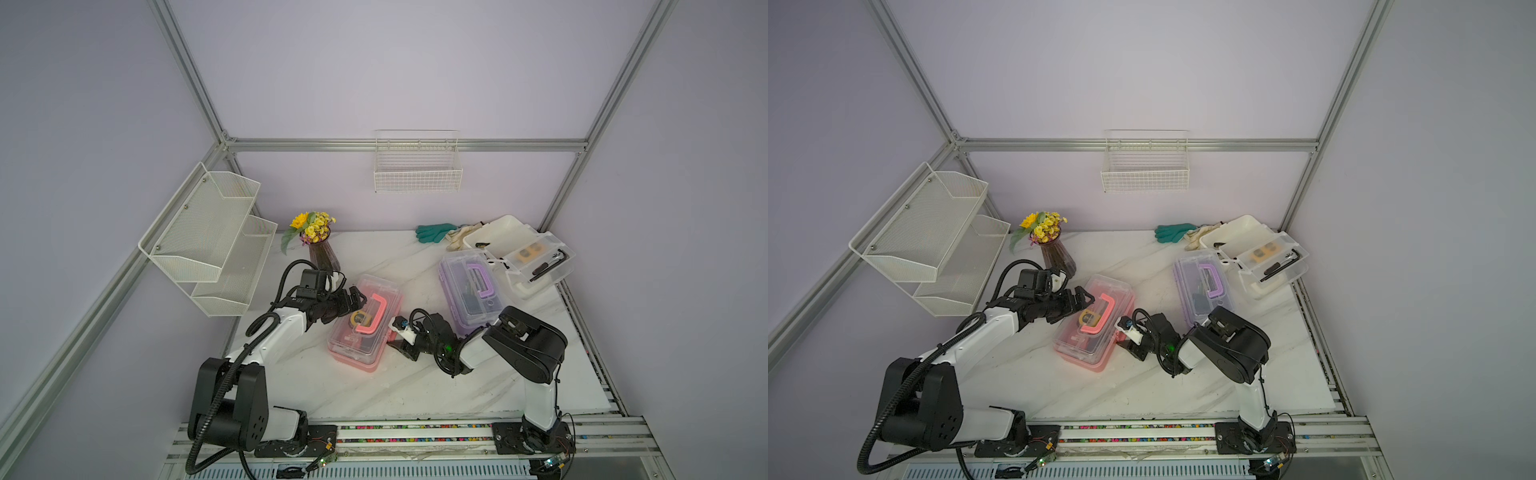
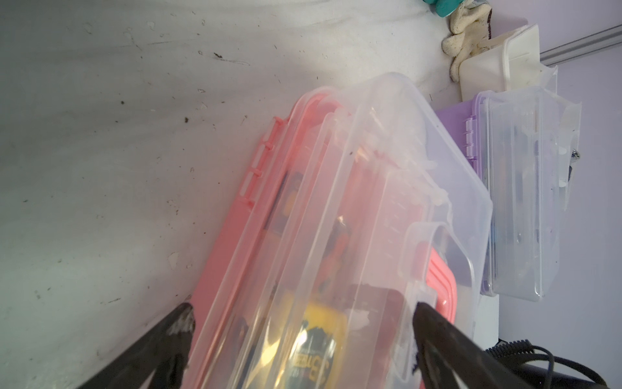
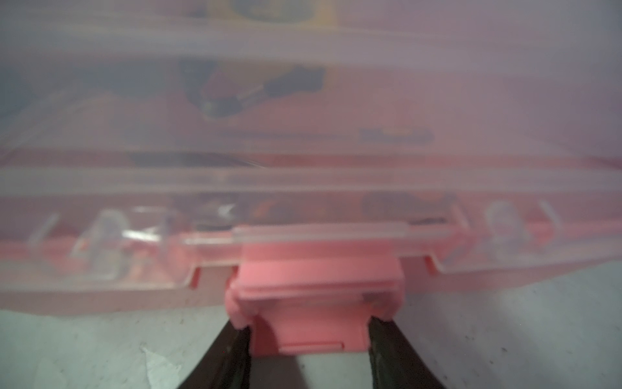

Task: Close toolboxes
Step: Fasten the toolbox latch on the toolbox.

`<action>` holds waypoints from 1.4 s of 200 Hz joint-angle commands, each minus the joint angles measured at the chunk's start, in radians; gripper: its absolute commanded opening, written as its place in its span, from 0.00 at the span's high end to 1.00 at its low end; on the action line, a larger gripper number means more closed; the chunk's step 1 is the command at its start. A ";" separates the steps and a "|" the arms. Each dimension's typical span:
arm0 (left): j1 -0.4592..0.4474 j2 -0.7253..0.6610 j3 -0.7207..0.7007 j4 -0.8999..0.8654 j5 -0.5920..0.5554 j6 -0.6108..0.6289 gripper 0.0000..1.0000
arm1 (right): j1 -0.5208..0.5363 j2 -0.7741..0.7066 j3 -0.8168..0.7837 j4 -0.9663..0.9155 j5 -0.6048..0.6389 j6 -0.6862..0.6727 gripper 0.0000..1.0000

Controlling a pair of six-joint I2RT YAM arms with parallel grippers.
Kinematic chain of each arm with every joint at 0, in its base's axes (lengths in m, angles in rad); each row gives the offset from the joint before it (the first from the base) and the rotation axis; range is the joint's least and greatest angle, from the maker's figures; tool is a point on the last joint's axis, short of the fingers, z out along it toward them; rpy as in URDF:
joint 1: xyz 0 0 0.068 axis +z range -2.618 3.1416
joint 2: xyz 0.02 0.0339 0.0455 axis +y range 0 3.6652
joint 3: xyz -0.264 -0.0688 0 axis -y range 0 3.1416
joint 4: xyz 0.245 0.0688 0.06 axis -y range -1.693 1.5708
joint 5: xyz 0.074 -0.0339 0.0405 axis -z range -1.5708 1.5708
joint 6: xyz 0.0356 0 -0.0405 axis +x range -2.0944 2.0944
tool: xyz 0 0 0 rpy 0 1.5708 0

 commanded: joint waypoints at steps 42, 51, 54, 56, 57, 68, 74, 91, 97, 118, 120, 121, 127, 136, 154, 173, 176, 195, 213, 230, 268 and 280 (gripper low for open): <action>0.005 0.021 0.012 -0.018 -0.021 0.034 0.00 | 0.005 -0.151 -0.076 -0.042 0.049 0.078 0.49; 0.004 0.022 0.012 -0.017 -0.020 0.034 0.00 | 0.004 -0.172 -0.084 -0.052 0.052 0.083 0.49; 0.005 0.022 0.012 -0.017 -0.019 0.035 0.00 | 0.004 -0.179 -0.086 -0.055 0.054 0.083 0.49; 0.005 0.022 0.012 -0.017 -0.018 0.034 0.00 | 0.004 -0.182 -0.087 -0.057 0.055 0.082 0.49; 0.004 0.022 0.012 -0.016 -0.019 0.034 0.00 | 0.005 -0.185 -0.087 -0.058 0.055 0.081 0.49; 0.004 0.021 0.012 -0.017 -0.018 0.035 0.00 | 0.003 -0.209 -0.092 -0.071 0.061 0.079 0.48; 0.004 0.021 0.012 -0.018 -0.018 0.035 0.00 | 0.004 -0.221 -0.095 -0.075 0.063 0.079 0.48; 0.004 0.022 0.012 -0.017 -0.020 0.033 0.00 | 0.004 -0.248 -0.097 -0.084 0.064 0.077 0.48; 0.005 0.021 0.011 -0.017 -0.019 0.032 0.00 | 0.005 -0.257 -0.097 -0.089 0.066 0.077 0.48; 0.004 0.022 0.006 -0.018 -0.019 0.033 0.00 | 0.004 -0.297 -0.110 -0.098 0.074 0.082 0.48; 0.005 0.022 0.005 -0.017 -0.019 0.032 0.00 | 0.004 -0.300 -0.113 -0.098 0.075 0.082 0.48; 0.006 0.022 0.006 -0.017 -0.020 0.032 0.00 | 0.004 -0.303 -0.114 -0.098 0.075 0.083 0.48; 0.004 0.021 0.004 -0.018 -0.022 0.033 0.00 | 0.004 -0.314 -0.120 -0.097 0.078 0.083 0.48; 0.004 0.022 0.003 -0.018 -0.021 0.032 0.00 | 0.005 -0.330 -0.126 -0.099 0.079 0.082 0.48; 0.004 0.055 0.005 -0.018 -0.018 0.030 0.00 | 0.005 -0.351 -0.127 -0.104 0.076 0.081 0.48; 0.002 0.065 0.005 -0.016 -0.014 0.027 0.00 | 0.005 -0.361 -0.123 -0.100 0.068 0.083 0.48; 0.002 0.064 0.005 -0.016 -0.013 0.027 0.00 | 0.005 -0.363 -0.123 -0.100 0.068 0.083 0.48; 0.000 0.063 -0.002 -0.015 -0.014 0.024 0.00 | 0.005 -0.366 -0.116 -0.090 0.071 0.082 0.48; -0.002 0.061 -0.009 -0.013 -0.019 0.023 0.00 | 0.005 -0.352 -0.102 -0.077 0.063 0.085 0.48; -0.002 0.061 -0.012 -0.011 -0.018 0.020 0.00 | 0.004 -0.350 -0.091 -0.062 0.070 0.091 0.48; -0.003 0.062 -0.015 -0.009 -0.015 0.020 0.00 | 0.005 -0.345 -0.064 -0.058 0.062 0.096 0.47; -0.005 0.065 -0.016 -0.009 -0.016 0.018 0.00 | 0.004 -0.349 -0.061 -0.055 0.062 0.099 0.47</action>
